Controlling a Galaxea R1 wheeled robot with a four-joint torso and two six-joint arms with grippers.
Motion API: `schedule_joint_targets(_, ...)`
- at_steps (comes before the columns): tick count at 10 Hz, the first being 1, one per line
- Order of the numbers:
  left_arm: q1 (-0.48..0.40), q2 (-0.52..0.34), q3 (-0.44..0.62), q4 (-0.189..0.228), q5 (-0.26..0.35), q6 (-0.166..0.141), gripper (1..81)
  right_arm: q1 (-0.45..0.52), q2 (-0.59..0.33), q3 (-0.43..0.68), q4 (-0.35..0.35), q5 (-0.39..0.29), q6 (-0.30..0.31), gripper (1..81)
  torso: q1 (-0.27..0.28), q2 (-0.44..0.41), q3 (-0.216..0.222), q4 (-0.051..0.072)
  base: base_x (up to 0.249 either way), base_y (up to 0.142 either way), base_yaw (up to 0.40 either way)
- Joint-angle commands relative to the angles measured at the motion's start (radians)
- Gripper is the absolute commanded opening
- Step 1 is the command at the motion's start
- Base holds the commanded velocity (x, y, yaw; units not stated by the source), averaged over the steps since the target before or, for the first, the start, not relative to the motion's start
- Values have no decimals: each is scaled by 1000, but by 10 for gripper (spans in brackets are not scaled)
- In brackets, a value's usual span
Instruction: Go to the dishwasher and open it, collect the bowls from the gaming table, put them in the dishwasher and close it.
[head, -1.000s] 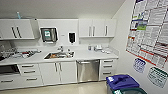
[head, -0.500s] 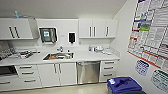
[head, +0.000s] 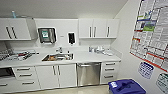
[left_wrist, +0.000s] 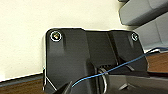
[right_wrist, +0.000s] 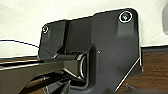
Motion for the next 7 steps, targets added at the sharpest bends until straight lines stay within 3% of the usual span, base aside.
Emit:
schedule_joint_targets(1, -53, -19, 8, -5, 43, -5, 811, 58, -22, 6, -4, -55, -2, 811, 0, 0, 0, 0, 138, 0, 0)
schedule_joint_targets(5, -53, -17, 8, -8, 43, -5, 811, 60, -22, 5, -4, -55, -2, 811, 0, 0, 0, 0, 138, 0, 0)
schedule_joint_targets(7, -53, -20, 8, -8, 43, -5, 811, 60, -23, 5, -2, -55, -2, 811, 0, 0, 0, 0, 138, 62, 0)
